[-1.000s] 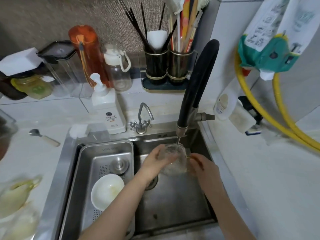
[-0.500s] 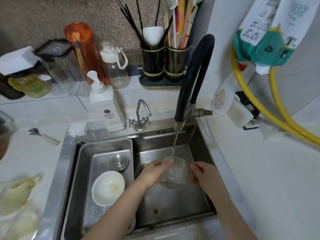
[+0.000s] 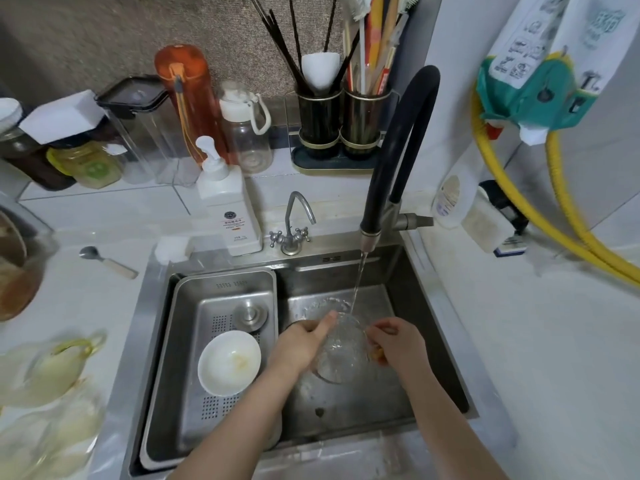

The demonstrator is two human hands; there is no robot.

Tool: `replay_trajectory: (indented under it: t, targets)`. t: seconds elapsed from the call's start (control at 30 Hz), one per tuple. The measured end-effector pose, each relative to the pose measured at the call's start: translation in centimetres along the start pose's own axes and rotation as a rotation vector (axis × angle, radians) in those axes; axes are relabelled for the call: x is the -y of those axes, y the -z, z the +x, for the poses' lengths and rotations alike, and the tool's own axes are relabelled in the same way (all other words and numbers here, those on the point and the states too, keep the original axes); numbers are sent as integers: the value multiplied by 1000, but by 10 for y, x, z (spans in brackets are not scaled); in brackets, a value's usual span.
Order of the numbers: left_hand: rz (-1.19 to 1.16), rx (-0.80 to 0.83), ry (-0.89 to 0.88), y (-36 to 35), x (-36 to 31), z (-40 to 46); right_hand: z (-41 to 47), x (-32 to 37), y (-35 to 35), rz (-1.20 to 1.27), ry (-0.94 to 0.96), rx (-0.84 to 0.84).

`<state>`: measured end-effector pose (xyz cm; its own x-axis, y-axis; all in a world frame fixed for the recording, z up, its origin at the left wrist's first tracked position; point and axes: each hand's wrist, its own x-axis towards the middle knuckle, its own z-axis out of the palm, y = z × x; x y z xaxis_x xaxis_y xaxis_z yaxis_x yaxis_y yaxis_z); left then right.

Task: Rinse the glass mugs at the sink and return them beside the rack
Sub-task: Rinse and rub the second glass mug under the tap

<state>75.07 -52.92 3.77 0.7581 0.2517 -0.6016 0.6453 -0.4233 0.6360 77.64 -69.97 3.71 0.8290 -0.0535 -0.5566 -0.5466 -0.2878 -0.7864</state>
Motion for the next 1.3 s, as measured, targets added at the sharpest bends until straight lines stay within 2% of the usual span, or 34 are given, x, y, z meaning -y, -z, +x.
replay_trajectory:
  t: [0.2, 0.4, 0.67, 0.77, 0.83, 0.97, 1.1, 1.2, 1.3]
  targets:
    - [32, -9, -3, 6, 3, 2, 1, 7, -6, 97, -63, 72]
    - [-57, -76, -121, 13, -8, 9, 12, 19, 0, 75, 34, 28]
    - [-200, 10, -377, 29, -30, 19, 10, 27, 17, 253, 150, 91]
    - [-265, 72, -412, 36, -29, 27, 17, 40, 21, 174, 244, 131]
    - [-295, 86, -433, 29, -36, 24, 21, 41, 28, 119, 284, 93]
    - [-360, 146, -500, 9, -33, 11, 13, 20, 35, 205, 316, 5]
    - [-393, 102, -492, 31, -20, 16, 10, 26, 18, 190, 372, 91]
    - [-388, 79, -521, 31, -39, 26, 24, 38, 20, 204, 355, 64]
    - [-369, 116, -550, 10, -42, 21, 30, 18, 32, 248, 312, 30]
